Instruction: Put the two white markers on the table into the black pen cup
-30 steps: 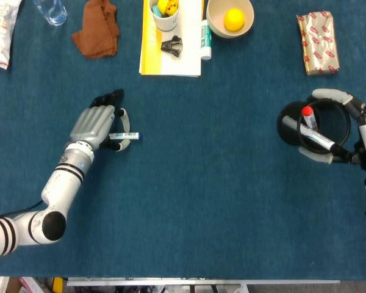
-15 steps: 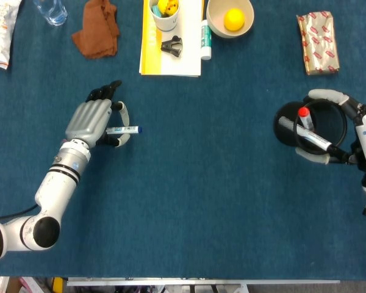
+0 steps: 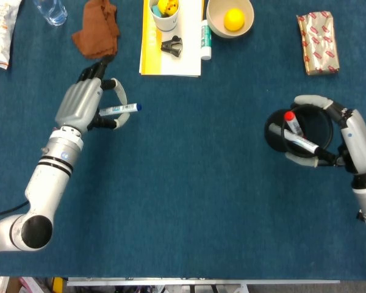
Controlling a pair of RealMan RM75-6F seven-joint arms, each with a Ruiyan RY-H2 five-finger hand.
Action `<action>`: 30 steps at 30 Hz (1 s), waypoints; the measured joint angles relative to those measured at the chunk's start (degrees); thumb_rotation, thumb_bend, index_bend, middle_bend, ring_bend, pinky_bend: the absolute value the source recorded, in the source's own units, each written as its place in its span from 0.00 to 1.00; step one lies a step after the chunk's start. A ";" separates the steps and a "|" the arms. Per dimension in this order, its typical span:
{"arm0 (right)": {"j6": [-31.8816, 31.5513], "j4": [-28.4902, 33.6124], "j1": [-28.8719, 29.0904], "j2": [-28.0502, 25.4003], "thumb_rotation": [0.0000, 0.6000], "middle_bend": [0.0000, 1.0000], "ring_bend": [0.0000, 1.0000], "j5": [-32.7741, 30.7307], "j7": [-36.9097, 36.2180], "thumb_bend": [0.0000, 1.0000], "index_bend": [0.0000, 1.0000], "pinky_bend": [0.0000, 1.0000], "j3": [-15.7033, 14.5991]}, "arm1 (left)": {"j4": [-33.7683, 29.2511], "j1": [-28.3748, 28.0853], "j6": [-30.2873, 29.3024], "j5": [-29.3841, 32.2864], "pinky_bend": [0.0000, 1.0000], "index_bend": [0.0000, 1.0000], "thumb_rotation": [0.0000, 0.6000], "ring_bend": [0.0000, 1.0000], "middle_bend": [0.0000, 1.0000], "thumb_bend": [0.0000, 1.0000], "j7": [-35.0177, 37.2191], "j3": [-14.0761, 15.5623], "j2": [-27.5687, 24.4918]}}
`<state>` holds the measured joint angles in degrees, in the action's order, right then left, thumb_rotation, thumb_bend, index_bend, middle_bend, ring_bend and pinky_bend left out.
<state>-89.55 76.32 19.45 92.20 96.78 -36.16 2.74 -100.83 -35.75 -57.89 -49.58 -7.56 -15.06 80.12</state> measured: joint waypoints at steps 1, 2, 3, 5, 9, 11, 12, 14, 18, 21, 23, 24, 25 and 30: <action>0.24 -0.18 0.06 0.21 1.00 0.53 0.43 -0.06 -0.01 0.00 0.45 0.42 -0.08 | -0.68 0.03 -0.18 -0.05 0.00 0.62 1.00 0.00 0.00 0.27 0.23 -0.34 -0.52; 0.49 -0.36 0.11 0.40 1.00 0.53 0.43 -0.12 -0.03 0.00 0.45 0.42 -0.15 | -1.31 0.04 -0.42 -0.14 0.00 0.62 1.00 0.00 0.00 0.27 0.35 -0.63 -1.03; 0.81 -0.63 0.19 0.68 1.00 0.53 0.44 -0.22 -0.06 0.00 0.45 0.42 -0.24 | -2.04 0.05 -0.86 -0.32 0.00 0.62 1.00 0.00 0.00 0.27 0.35 -0.94 -1.62; 1.27 -1.06 0.29 1.11 1.00 0.53 0.43 -0.37 -0.12 0.00 0.45 0.42 -0.37 | -3.04 0.05 -1.51 -0.60 0.00 0.63 1.00 0.00 0.00 0.27 0.27 -1.28 -2.17; 1.97 -2.14 0.40 2.05 1.00 0.53 0.43 -0.61 -0.18 0.00 0.45 0.42 -0.67 | -5.54 0.02 -2.78 -1.01 0.00 0.63 1.00 0.00 0.00 0.27 0.02 -2.02 -3.40; 2.39 -2.77 0.43 2.58 1.00 0.53 0.43 -0.74 -0.26 0.00 0.45 0.42 -0.87 | -6.66 -0.06 -3.21 -1.07 0.00 0.64 1.00 0.00 0.00 0.27 -0.13 -2.40 -3.98; 2.57 -3.07 0.45 2.81 1.00 0.53 0.43 -0.78 -0.29 0.00 0.45 0.42 -0.96 | -7.26 -0.12 -3.35 -1.05 0.00 0.64 1.00 0.00 0.00 0.27 -0.20 -2.59 -4.29; 3.00 -3.82 0.53 3.43 1.00 0.53 0.43 -0.86 -0.32 0.00 0.45 0.42 -1.13 | -8.78 -0.30 -3.58 -0.88 0.00 0.64 1.00 0.00 0.00 0.27 -0.30 -3.10 -5.05; 3.91 -5.24 0.75 4.76 1.00 0.53 0.43 -1.12 -0.52 0.00 0.45 0.42 -1.36 | -12.07 -0.89 -3.73 -0.09 0.00 0.65 1.00 0.00 0.00 0.27 -0.30 -4.34 -6.65; 4.63 -6.33 0.94 5.94 1.00 0.53 0.43 -1.41 -0.87 0.00 0.45 0.42 -1.47 | -14.40 -1.43 -3.67 0.75 0.00 0.65 1.00 0.00 0.00 0.27 0.12 -5.44 -7.69; 5.02 -6.94 1.08 6.62 1.00 0.53 0.43 -1.59 -1.06 0.00 0.45 0.42 -1.47 | -15.73 -1.83 -3.48 1.37 0.00 0.65 1.00 0.00 0.00 0.27 0.65 -6.24 -8.32; 5.23 -7.24 1.15 6.96 1.00 0.53 0.43 -1.68 -1.16 0.00 0.45 0.42 -1.46 | -16.34 -2.08 -3.34 1.72 0.00 0.65 1.00 0.00 0.00 0.27 0.99 -6.70 -8.64; 5.53 -7.67 1.28 7.43 1.00 0.53 0.43 -1.81 -1.27 0.00 0.45 0.42 -1.44 | -17.10 -2.43 -3.10 2.17 0.00 0.65 1.00 0.00 0.00 0.27 1.48 -7.30 -9.04; 6.65 -9.48 1.86 9.24 1.00 0.53 0.43 -2.30 -1.59 0.00 0.45 0.42 -1.20 | -19.77 -3.81 -1.95 4.00 0.00 0.65 1.00 0.00 0.00 0.27 3.31 -9.08 -10.28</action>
<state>-82.91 66.84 21.31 101.44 94.47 -37.75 1.54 -120.60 -39.56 -59.84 -45.58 -4.24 -24.13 69.84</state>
